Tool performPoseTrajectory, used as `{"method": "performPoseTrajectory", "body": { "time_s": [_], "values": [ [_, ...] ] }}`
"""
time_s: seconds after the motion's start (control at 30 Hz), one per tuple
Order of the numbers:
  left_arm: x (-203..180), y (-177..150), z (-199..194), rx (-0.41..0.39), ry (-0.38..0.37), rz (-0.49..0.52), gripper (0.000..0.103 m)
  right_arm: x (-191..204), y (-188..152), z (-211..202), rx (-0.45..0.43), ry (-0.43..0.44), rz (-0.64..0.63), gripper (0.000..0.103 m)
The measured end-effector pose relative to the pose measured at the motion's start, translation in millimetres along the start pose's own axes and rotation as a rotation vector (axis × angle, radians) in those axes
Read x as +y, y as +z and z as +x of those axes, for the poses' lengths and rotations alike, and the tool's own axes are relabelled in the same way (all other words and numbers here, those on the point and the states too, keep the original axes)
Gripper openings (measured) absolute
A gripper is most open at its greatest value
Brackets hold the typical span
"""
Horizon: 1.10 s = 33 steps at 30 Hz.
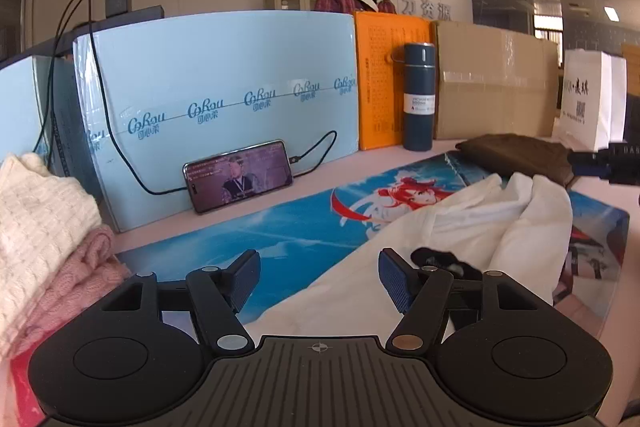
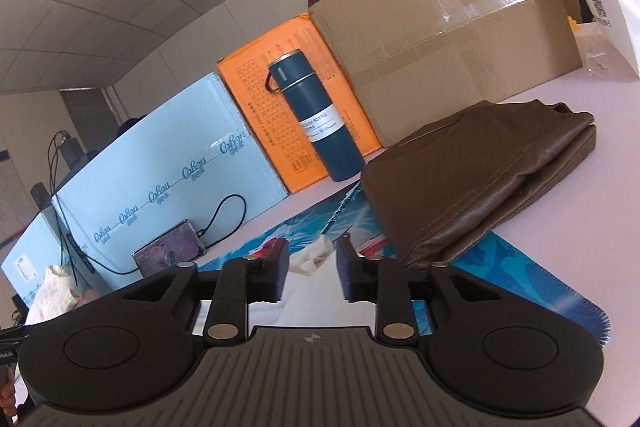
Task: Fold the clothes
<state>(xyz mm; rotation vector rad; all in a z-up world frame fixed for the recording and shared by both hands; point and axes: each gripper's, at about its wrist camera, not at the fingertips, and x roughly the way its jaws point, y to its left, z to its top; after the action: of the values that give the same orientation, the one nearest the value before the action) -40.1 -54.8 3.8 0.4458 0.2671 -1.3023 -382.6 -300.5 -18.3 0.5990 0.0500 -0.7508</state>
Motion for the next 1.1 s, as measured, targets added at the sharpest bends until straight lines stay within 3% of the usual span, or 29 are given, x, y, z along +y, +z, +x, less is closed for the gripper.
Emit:
{"method": "performPoseTrajectory", "body": {
  "time_s": [0.03, 0.1, 0.23, 0.3, 0.43, 0.73, 0.8, 0.83, 0.87, 1.1],
  "values": [
    [-5, -5, -5, 0.012, 0.004, 0.066, 0.067, 6, 2, 4, 0.018, 0.029, -0.006, 0.049],
    [-20, -10, -12, 0.046, -0.017, 0.191, 0.069, 20, 7, 17, 0.069, 0.084, -0.024, 0.057],
    [-52, -13, -11, 0.104, -0.053, 0.405, 0.073, 51, 9, 46, 0.162, 0.104, -0.175, 0.082],
    [-68, -17, -5, 0.134, -0.041, 0.535, 0.073, 67, 5, 63, 0.255, 0.112, -0.293, 0.084],
    [-88, -24, 7, 0.157, -0.012, 0.734, 0.076, 89, -7, 80, 0.308, 0.051, -0.512, 0.086],
    [-93, -19, 28, 0.067, -0.047, 0.727, 0.075, 86, -16, 122, 0.409, -0.111, -0.773, 0.086],
    [-90, -19, 31, 0.063, -0.067, 0.703, 0.049, 83, -17, 131, 0.440, -0.134, -0.817, 0.086],
    [-89, -19, 32, 0.064, -0.074, 0.688, 0.026, 84, -19, 137, 0.456, -0.149, -0.848, 0.086],
    [-87, -20, 33, 0.057, -0.079, 0.674, 0.015, 84, -19, 141, 0.462, -0.153, -0.866, 0.086],
    [-36, -5, 39, -0.047, 0.062, 0.408, 0.010, 95, -16, 171, 0.505, -0.044, -0.946, 0.086]
  ]
}}
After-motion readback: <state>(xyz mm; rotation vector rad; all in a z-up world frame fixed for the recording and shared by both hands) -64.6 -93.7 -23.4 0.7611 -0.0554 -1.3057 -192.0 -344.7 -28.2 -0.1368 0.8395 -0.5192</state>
